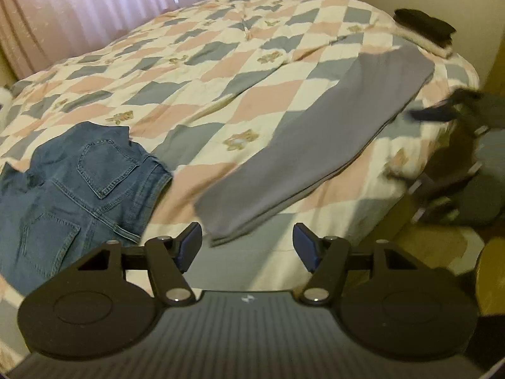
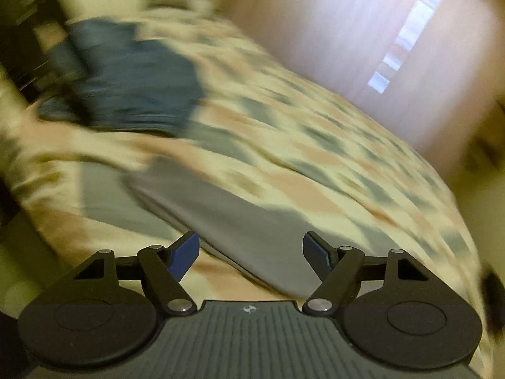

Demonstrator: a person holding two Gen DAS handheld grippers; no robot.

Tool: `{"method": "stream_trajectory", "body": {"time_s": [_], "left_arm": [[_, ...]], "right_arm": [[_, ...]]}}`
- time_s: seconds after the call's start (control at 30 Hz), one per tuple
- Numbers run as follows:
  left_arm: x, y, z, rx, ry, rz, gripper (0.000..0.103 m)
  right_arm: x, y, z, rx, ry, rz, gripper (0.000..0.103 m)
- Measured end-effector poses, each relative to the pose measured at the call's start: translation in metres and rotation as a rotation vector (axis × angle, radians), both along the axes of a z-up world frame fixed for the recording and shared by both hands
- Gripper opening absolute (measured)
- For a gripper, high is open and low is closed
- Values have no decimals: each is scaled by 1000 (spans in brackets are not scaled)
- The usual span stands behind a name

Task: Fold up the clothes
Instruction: 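Open both grippers and lay the folded sweatshirt strip on the quilt, then grasp the end of the grey sweatshirt strip with the right gripper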

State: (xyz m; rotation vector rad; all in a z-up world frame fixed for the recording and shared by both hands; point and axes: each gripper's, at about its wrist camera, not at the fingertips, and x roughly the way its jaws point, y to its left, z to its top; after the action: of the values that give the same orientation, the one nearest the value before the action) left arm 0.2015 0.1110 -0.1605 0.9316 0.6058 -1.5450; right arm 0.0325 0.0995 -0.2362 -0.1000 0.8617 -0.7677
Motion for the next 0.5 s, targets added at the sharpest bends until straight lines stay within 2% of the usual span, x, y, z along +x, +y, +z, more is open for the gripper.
{"method": "stream_trajectory", "body": {"time_s": [0.1, 0.2, 0.33, 0.5], "left_arm": [[38, -14, -21, 22, -6, -49, 60], [68, -25, -41, 43, -10, -81, 60], [100, -36, -62, 73, 16, -83, 60], [121, -46, -77, 104, 68, -82, 60]], "right_arm": [[67, 5, -41, -22, 30, 142, 70], [118, 4, -79, -39, 47, 198, 69], [151, -1, -118, -73, 109, 206, 66], [170, -3, -146, -108, 171, 234, 61]]}}
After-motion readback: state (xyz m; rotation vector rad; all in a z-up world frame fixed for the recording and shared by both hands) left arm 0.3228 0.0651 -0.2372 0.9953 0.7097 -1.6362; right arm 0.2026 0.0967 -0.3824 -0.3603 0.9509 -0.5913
